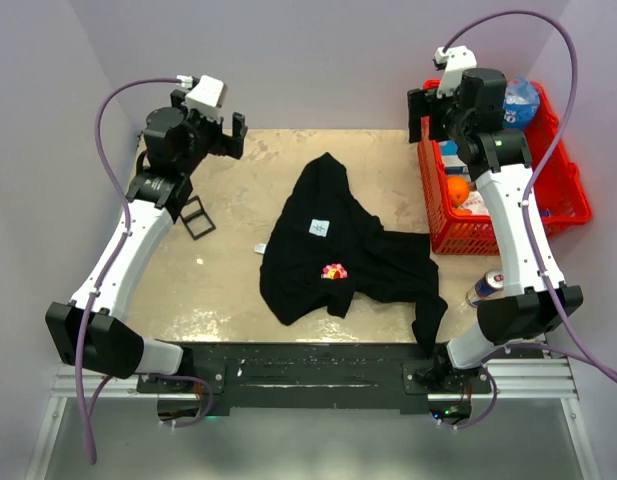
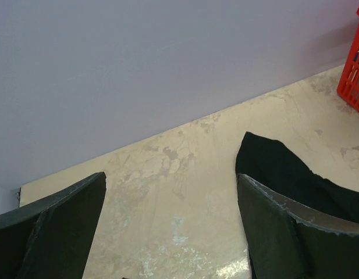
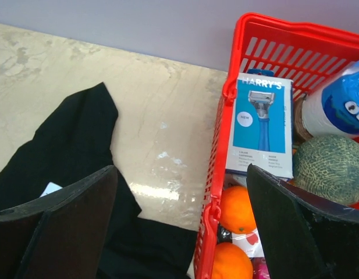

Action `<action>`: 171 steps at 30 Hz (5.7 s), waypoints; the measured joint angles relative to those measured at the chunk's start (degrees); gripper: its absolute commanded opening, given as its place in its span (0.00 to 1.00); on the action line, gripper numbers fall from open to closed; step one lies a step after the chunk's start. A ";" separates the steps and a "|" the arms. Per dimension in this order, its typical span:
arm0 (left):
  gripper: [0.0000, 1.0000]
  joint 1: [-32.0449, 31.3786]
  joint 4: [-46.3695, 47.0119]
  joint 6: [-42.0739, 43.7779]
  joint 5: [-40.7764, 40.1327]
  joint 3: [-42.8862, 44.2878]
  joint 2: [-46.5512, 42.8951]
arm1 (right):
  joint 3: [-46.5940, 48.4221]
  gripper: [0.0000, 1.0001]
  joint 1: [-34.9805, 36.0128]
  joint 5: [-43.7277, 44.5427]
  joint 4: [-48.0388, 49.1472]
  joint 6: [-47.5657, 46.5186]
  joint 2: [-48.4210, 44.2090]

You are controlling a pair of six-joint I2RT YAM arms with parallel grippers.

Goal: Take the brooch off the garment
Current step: Pick up the brooch box from the center of the board, then place the brooch box at the corner of the board, then pick up the clothes at the center of the board.

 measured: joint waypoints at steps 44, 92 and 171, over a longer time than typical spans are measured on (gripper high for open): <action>0.64 17.68 -44.28 39.23 4.66 16.35 33.07 | -14.43 0.95 15.93 -21.75 0.11 -14.10 4.87; 0.00 34.14 -66.36 87.91 5.25 14.84 21.55 | -15.47 0.95 15.93 -18.69 0.11 -15.72 4.48; 1.00 15.26 -34.82 38.66 36.11 -1.05 3.80 | -21.16 0.99 15.82 -9.77 3.13 -17.00 7.58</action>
